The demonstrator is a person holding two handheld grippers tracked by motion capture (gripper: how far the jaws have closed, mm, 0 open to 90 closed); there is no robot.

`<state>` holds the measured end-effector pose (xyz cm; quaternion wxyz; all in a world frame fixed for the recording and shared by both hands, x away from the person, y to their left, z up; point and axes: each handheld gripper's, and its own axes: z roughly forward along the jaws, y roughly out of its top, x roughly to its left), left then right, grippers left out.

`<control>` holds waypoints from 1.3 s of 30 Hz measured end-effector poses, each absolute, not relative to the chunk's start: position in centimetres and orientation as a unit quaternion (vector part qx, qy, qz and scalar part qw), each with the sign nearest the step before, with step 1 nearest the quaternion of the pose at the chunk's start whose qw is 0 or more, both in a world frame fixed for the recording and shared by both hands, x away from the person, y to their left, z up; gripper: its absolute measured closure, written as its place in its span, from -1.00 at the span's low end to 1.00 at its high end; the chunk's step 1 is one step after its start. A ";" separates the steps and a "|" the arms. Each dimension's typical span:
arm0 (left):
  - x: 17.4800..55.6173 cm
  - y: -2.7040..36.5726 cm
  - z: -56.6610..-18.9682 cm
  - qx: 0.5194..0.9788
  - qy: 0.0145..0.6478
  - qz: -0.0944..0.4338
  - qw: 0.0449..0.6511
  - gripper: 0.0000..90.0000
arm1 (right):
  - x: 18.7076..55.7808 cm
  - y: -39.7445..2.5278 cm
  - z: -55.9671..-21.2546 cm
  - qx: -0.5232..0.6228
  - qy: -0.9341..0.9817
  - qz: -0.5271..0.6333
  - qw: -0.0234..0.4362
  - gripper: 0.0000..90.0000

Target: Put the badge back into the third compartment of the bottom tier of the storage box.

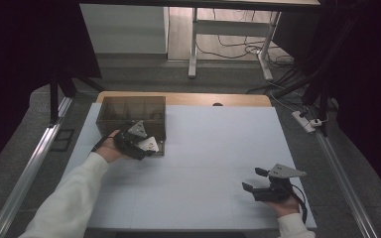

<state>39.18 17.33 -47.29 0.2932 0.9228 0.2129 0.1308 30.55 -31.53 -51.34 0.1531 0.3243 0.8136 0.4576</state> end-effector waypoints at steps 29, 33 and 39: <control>41.5 16.3 -48.1 0.930 0.214 0.130 0.269 -0.29 | 30.6 -31.5 -51.5 0.321 0.817 0.455 0.148 -0.58; 41.5 16.2 -48.0 0.928 0.213 0.132 0.274 -0.29 | 30.6 -31.4 -51.5 0.320 0.818 0.455 0.147 -0.58; 41.5 16.2 -47.8 0.923 0.222 0.134 0.283 -0.41 | 30.6 -31.4 -51.5 0.320 0.819 0.454 0.146 -0.58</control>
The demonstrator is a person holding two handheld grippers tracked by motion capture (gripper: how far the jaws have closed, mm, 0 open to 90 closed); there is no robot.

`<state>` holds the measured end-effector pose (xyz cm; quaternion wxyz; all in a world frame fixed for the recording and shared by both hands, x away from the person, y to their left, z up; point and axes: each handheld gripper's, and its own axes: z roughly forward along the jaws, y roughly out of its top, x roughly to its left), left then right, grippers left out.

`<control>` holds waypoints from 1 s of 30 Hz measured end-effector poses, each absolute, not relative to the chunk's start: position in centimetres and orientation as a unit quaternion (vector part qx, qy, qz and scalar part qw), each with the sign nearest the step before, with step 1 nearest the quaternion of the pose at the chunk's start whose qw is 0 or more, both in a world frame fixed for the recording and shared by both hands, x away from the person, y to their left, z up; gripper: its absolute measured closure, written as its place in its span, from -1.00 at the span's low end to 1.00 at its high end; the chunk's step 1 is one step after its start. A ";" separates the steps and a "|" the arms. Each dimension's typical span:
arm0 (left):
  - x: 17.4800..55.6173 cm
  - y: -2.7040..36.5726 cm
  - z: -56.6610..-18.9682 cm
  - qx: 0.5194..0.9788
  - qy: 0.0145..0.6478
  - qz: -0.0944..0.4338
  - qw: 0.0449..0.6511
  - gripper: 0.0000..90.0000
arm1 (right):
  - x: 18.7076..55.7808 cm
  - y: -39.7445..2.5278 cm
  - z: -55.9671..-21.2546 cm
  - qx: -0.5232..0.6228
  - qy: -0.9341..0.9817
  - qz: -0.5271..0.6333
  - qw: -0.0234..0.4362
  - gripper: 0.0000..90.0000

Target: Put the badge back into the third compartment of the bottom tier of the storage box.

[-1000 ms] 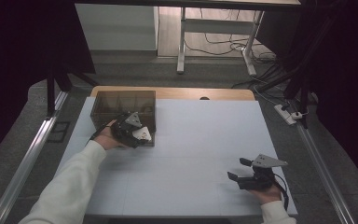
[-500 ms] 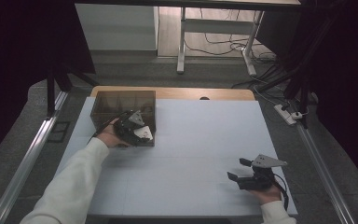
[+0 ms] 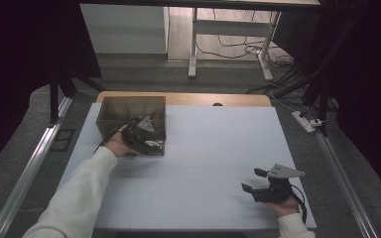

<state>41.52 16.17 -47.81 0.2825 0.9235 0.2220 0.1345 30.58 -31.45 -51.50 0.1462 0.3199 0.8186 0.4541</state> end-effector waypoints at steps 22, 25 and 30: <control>39.4 18.6 -48.4 0.924 0.220 0.090 0.300 0.97 | 30.6 -31.4 -51.5 0.319 0.820 0.450 0.148 -0.58; 39.3 18.3 -49.1 0.929 0.219 0.085 0.287 0.97 | 30.6 -31.4 -51.5 0.320 0.820 0.450 0.148 -0.58; 39.5 17.7 -49.7 0.927 0.226 0.086 0.288 0.97 | 30.6 -31.4 -51.5 0.318 0.820 0.452 0.146 -0.58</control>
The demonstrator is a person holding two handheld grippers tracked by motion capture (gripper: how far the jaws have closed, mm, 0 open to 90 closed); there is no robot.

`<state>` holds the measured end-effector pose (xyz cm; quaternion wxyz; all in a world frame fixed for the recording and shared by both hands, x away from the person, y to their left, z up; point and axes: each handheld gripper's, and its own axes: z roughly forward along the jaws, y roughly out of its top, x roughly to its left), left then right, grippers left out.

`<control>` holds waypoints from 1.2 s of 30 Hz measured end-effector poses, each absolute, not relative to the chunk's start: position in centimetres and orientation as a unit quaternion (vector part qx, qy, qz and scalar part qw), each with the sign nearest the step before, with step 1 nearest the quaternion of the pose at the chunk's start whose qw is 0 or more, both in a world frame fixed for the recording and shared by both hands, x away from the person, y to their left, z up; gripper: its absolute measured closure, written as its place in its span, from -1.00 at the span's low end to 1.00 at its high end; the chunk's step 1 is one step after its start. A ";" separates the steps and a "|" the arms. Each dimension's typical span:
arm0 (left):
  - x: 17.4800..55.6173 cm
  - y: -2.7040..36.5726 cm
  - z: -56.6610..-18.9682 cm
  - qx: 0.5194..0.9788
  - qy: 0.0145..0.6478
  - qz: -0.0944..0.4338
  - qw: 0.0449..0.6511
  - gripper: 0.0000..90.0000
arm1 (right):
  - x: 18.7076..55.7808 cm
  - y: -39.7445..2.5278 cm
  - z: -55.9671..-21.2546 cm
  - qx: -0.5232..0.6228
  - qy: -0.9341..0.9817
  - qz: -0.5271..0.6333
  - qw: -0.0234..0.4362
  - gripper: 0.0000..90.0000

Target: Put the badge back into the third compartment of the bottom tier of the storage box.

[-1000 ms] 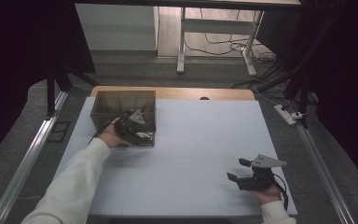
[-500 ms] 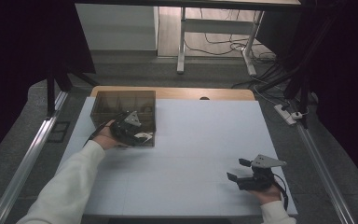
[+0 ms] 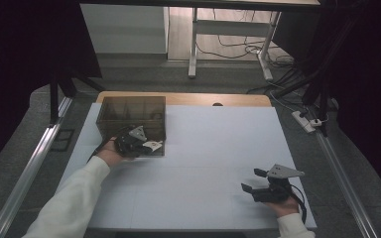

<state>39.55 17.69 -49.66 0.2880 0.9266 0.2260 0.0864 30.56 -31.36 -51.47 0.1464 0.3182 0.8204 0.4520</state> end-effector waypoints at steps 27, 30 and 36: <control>37.9 16.7 -48.6 0.899 0.251 0.088 0.348 0.96 | 30.6 -31.6 -51.4 0.319 0.816 0.460 0.145 -0.57; 36.7 17.0 -48.3 0.892 0.260 0.093 0.357 0.96 | 30.5 -31.6 -51.4 0.318 0.816 0.460 0.144 -0.57; 34.6 18.2 -47.9 0.871 0.289 0.096 0.386 0.76 | 30.3 -31.6 -51.3 0.317 0.815 0.462 0.147 -0.57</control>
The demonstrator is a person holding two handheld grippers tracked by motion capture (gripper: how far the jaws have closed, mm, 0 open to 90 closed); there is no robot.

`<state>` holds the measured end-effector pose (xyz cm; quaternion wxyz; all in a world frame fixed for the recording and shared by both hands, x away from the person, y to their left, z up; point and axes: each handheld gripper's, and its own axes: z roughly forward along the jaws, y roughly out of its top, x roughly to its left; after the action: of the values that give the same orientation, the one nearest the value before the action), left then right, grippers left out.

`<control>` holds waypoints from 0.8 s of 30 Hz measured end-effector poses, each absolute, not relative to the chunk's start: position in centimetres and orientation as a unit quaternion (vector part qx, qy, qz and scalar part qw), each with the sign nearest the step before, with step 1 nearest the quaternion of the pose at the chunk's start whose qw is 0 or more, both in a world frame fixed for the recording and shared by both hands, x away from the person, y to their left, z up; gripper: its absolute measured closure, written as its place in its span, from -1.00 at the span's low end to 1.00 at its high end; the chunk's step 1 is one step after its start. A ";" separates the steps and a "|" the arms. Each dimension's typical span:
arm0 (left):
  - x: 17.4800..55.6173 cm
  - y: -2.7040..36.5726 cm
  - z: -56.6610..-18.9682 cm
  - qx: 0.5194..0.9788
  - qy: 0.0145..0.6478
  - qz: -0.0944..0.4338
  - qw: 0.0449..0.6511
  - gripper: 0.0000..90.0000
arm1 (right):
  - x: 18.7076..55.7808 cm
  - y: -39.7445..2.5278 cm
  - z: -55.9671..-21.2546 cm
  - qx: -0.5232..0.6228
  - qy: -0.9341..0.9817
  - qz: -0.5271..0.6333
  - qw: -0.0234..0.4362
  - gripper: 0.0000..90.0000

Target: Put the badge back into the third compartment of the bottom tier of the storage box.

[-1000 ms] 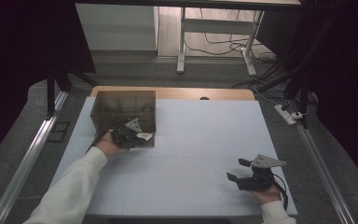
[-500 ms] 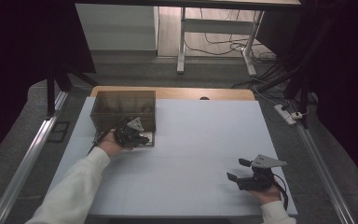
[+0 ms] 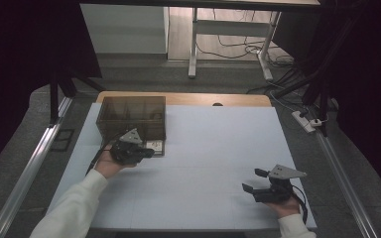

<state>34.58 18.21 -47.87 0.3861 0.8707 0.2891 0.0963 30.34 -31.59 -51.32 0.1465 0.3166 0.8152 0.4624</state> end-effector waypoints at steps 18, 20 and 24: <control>27.8 21.6 -50.0 0.826 0.356 0.116 0.421 -0.16 | 30.3 -31.8 -51.4 0.320 0.818 0.453 0.156 -0.57; 27.4 22.0 -50.4 0.823 0.361 0.120 0.421 -0.19 | 30.3 -32.0 -51.4 0.322 0.817 0.452 0.159 -0.57; 26.8 22.8 -51.1 0.819 0.366 0.129 0.422 -0.22 | 30.3 -32.2 -51.4 0.325 0.817 0.447 0.165 -0.57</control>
<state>26.79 22.77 -51.08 0.4222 0.8190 0.3664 0.1295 30.33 -32.24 -51.41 0.1646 0.3251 0.8167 0.4474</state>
